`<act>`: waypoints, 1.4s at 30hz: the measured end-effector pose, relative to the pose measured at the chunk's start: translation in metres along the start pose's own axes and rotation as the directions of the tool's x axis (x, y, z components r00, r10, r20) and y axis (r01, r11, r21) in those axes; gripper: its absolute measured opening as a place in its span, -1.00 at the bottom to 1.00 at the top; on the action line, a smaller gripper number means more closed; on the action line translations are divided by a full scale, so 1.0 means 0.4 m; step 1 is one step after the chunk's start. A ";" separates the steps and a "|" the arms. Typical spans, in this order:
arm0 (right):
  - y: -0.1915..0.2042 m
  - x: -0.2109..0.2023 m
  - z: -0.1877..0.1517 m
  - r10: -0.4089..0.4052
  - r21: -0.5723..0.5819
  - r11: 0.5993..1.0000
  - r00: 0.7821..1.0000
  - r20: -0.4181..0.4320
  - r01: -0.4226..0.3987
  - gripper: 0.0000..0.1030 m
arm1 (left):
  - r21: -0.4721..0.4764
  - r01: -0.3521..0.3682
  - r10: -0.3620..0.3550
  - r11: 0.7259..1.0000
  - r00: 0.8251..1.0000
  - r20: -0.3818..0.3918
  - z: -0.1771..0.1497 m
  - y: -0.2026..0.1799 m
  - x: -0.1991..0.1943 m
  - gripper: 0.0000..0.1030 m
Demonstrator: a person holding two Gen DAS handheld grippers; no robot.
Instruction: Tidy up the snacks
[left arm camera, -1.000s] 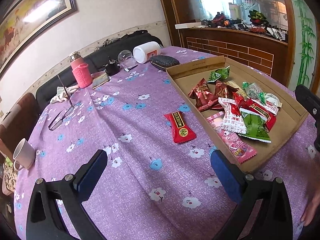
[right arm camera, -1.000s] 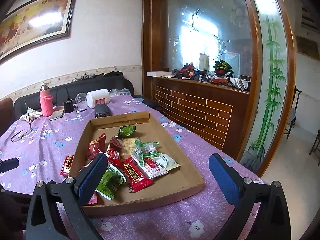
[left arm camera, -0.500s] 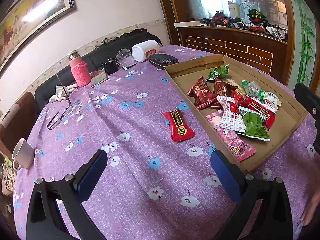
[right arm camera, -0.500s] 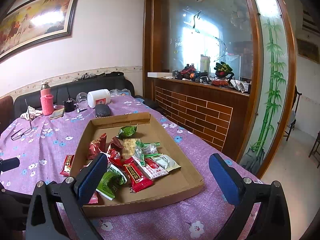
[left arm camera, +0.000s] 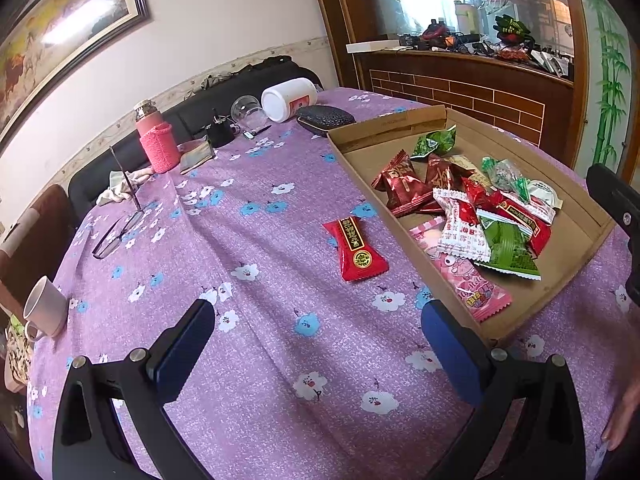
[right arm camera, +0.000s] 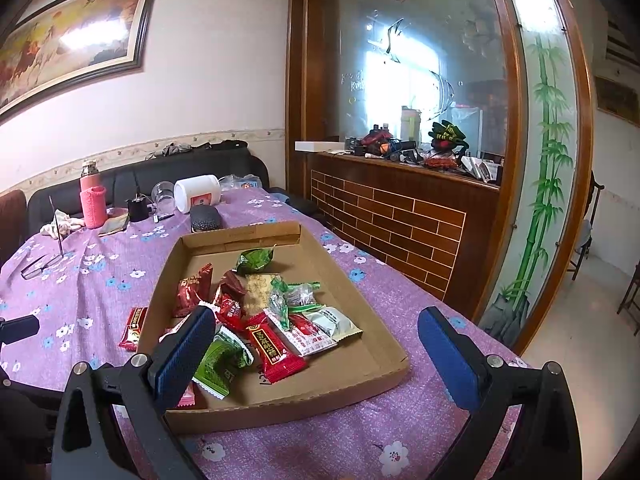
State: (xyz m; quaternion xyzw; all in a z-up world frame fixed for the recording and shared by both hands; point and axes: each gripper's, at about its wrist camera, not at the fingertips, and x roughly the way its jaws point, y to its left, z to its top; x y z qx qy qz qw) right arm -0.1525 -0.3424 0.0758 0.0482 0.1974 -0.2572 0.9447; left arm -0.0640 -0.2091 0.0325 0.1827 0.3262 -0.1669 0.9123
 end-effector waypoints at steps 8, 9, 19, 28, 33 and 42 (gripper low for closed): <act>-0.001 0.000 -0.001 0.000 0.001 1.000 1.000 0.002 0.000 0.98 | -0.001 -0.005 0.005 1.000 1.000 -0.001 -0.003 0.002 0.002 0.99; -0.001 0.000 0.000 0.000 0.002 1.000 1.000 0.002 0.000 0.98 | 0.000 -0.006 0.006 1.000 1.000 -0.001 -0.003 0.002 0.002 0.99; -0.002 0.000 -0.001 -0.001 0.002 1.000 1.000 0.003 0.001 0.98 | -0.001 -0.004 0.004 1.000 1.000 -0.002 -0.002 0.002 0.002 0.99; -0.003 0.001 -0.001 -0.001 0.003 1.000 1.000 0.003 0.001 0.98 | 0.000 -0.007 0.007 1.000 1.000 -0.001 -0.002 0.002 0.002 0.99; -0.004 0.000 -0.001 -0.002 0.004 1.000 1.000 0.004 0.002 0.98 | 0.001 -0.006 0.006 1.000 1.000 -0.002 -0.003 0.002 0.003 0.99; -0.009 -0.001 -0.001 -0.002 0.007 1.000 1.000 0.004 0.002 0.98 | 0.001 -0.005 0.005 1.000 1.000 -0.003 -0.004 0.002 0.003 0.99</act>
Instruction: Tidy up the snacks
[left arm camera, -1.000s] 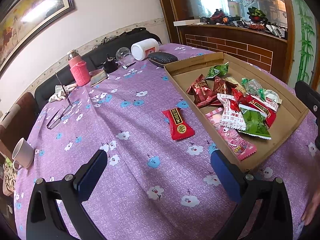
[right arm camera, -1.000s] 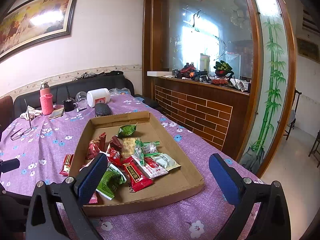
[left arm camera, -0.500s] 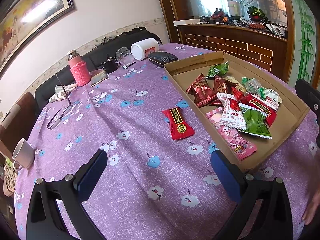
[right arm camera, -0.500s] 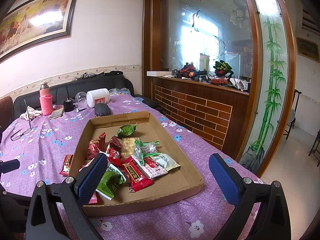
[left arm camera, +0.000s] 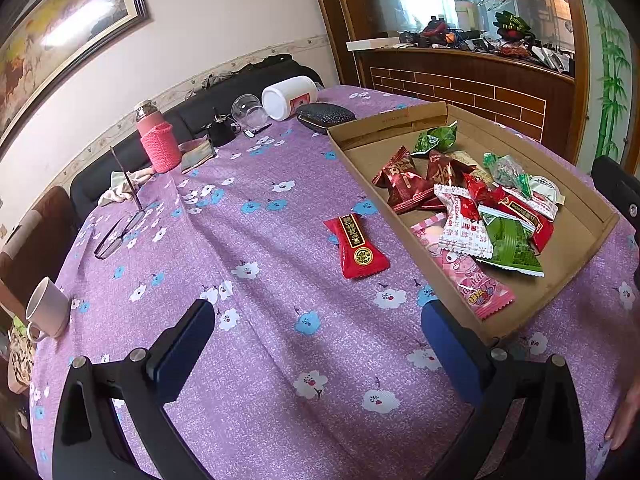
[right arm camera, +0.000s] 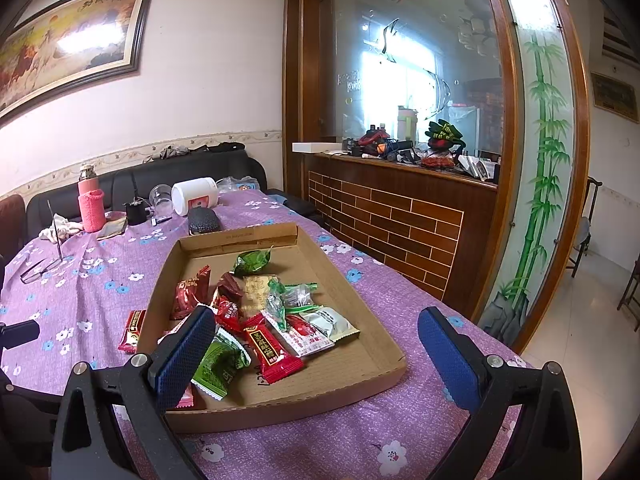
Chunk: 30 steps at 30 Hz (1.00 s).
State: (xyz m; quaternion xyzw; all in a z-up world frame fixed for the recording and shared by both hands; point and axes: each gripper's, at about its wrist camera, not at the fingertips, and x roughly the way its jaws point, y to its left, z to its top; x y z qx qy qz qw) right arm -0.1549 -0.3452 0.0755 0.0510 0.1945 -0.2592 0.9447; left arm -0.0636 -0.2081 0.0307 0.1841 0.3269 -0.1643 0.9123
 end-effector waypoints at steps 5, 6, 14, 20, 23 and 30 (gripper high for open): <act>0.000 0.000 0.000 0.000 0.000 1.000 1.000 -0.001 0.000 0.98 | 0.002 -0.001 0.001 1.000 1.000 0.001 0.001 0.000 -0.002 0.99; 0.000 0.000 0.000 0.000 0.001 1.000 1.000 0.000 0.000 0.98 | 0.002 0.000 0.000 1.000 1.000 0.000 0.001 0.001 -0.002 0.99; -0.001 -0.001 0.000 -0.001 0.002 1.000 1.000 0.000 0.001 0.98 | 0.004 -0.002 0.002 1.000 1.000 0.000 -0.001 0.001 -0.002 0.99; -0.002 -0.001 0.000 -0.001 0.003 1.000 1.000 0.001 0.001 0.98 | 0.003 -0.002 0.002 1.000 1.000 0.000 -0.002 0.002 -0.001 0.99; -0.003 -0.003 -0.001 -0.001 0.004 1.000 1.000 0.002 0.001 0.98 | 0.004 -0.003 0.003 1.000 1.000 -0.001 -0.002 0.002 0.000 0.99; -0.003 -0.004 0.000 -0.002 0.004 1.000 1.000 0.003 0.002 0.98 | 0.009 -0.016 0.016 1.000 1.000 0.009 -0.012 0.009 -0.017 0.99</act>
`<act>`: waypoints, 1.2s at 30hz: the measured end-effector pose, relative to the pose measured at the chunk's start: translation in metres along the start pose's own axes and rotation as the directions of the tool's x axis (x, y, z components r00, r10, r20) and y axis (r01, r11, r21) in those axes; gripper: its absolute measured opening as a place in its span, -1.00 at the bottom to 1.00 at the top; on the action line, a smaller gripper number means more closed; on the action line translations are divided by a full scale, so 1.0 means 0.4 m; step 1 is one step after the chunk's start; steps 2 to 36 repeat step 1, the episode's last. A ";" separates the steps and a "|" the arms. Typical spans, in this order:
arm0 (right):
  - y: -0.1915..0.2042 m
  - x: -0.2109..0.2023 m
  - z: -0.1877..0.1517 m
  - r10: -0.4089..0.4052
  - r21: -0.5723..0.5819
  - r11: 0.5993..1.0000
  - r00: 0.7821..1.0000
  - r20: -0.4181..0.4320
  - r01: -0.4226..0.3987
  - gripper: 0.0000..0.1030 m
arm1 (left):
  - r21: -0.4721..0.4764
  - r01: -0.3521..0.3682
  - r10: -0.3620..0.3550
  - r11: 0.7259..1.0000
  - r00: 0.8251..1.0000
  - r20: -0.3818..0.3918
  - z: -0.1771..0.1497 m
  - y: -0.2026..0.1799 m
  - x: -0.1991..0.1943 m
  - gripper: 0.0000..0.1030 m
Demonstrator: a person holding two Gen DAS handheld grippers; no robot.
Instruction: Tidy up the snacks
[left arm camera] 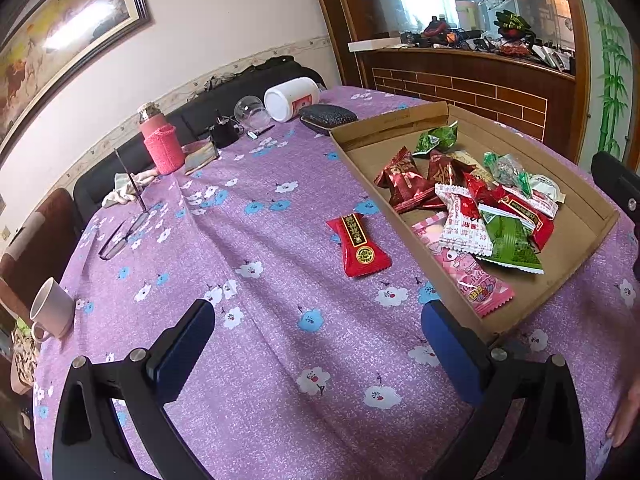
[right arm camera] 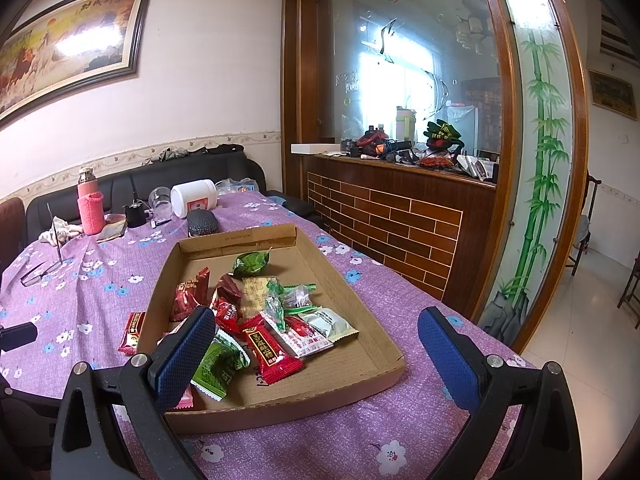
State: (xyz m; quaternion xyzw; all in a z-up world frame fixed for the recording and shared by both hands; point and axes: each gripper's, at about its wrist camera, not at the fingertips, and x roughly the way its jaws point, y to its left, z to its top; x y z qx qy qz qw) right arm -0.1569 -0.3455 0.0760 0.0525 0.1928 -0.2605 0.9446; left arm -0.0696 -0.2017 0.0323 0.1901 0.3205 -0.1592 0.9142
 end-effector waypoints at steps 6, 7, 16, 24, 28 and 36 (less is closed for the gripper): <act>0.000 0.000 0.000 0.000 0.000 1.000 1.000 0.000 0.000 0.98 | 0.002 -0.007 0.007 1.000 1.000 -0.001 0.001 0.000 0.001 0.99; 0.000 0.000 0.000 0.000 0.000 1.000 1.000 0.000 0.000 0.98 | 0.002 -0.007 0.007 1.000 1.000 -0.001 0.001 0.000 0.001 0.99; 0.000 0.000 0.000 0.000 0.000 1.000 1.000 0.000 0.000 0.98 | 0.002 -0.007 0.007 1.000 1.000 -0.001 0.001 0.000 0.001 0.99; 0.000 0.000 0.000 0.000 0.000 1.000 1.000 0.000 0.000 0.98 | 0.002 -0.007 0.007 1.000 1.000 -0.001 0.001 0.000 0.001 0.99; 0.000 0.000 0.000 0.000 0.000 1.000 1.000 0.000 0.000 0.98 | 0.002 -0.007 0.007 1.000 1.000 -0.001 0.001 0.000 0.001 0.99; 0.000 0.000 0.000 0.000 0.000 1.000 1.000 0.000 0.000 0.98 | 0.002 -0.007 0.007 1.000 1.000 -0.001 0.001 0.000 0.001 0.99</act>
